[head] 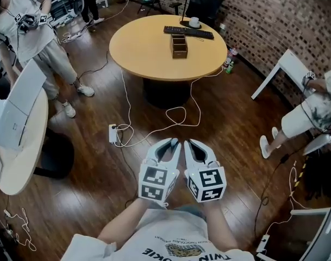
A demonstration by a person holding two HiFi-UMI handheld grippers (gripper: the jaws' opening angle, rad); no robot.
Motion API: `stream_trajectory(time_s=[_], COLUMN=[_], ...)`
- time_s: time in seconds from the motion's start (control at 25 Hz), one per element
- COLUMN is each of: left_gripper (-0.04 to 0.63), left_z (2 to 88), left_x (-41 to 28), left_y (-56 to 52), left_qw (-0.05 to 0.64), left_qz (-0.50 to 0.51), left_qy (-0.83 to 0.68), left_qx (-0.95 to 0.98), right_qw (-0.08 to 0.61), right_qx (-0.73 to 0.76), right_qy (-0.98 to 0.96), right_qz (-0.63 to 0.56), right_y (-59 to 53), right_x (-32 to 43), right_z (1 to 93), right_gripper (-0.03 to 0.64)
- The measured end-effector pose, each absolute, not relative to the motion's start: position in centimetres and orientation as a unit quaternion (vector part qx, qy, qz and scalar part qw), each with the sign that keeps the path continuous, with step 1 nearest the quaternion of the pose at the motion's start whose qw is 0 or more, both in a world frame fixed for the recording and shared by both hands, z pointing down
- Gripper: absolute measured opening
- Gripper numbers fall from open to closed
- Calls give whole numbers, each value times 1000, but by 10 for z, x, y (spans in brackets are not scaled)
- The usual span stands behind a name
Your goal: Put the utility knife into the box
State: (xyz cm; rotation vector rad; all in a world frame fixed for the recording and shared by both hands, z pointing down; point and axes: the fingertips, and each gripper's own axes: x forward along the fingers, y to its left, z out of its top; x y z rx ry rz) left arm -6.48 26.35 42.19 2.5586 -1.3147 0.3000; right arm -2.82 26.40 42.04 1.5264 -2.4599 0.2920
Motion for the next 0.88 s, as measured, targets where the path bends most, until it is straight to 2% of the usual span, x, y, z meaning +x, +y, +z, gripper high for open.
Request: stream_trajectory(time_s=[0.56,0.88], left_gripper=[72,72], left_z=[442,449], left_x=[-70,-31], left_y=[164,76], left_qw=[134,142], left_qz=[109,120], left_qy=[-464,-491], left_qx=[869,851], right_qw=[122,124], right_qx=[501,477], right_qy=[-851,-864], right_qz=[100,103], right_y=[162,71], right_x=[-38,8], right_z=[440,441], right_gripper=[2,2])
